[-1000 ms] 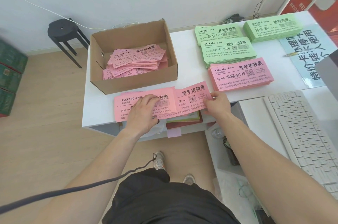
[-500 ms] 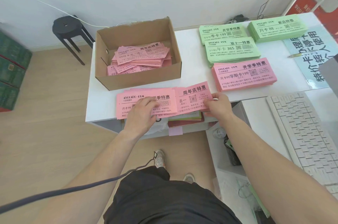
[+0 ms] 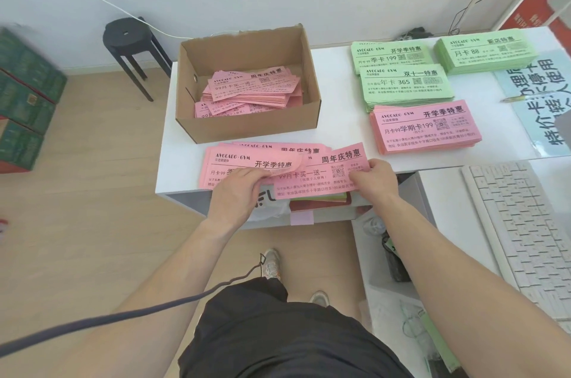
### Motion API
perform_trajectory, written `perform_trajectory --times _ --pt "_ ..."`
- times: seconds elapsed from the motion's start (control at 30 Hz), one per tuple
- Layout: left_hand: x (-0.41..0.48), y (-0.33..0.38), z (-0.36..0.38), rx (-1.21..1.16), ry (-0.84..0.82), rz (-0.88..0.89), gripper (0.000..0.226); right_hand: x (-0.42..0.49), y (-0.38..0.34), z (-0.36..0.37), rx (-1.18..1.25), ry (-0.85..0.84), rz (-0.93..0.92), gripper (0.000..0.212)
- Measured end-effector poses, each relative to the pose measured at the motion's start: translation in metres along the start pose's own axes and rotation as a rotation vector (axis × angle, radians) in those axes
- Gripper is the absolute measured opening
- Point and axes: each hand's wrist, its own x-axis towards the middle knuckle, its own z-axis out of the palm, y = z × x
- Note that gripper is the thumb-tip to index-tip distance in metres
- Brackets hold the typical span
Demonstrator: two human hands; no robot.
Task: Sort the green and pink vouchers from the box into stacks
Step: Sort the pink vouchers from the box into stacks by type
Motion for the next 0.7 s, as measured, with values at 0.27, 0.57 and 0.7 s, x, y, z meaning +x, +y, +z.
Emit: perform_trajectory --times 0.27,0.57,0.7 --pt "0.005 -0.004 -0.028 -0.043 0.105 -0.239 0.025 -0.008 -0.021 0.014 0.161 -0.080 0.007 0.016" --pt "0.012 0.000 -0.034 -0.165 0.131 -0.307 0.027 -0.012 -0.056 0.060 -0.319 -0.075 -0.126 0.025" --pt "0.015 0.009 -0.036 -0.182 0.133 -0.304 0.025 -0.019 -0.057 0.061 -0.668 0.055 -0.231 0.052"
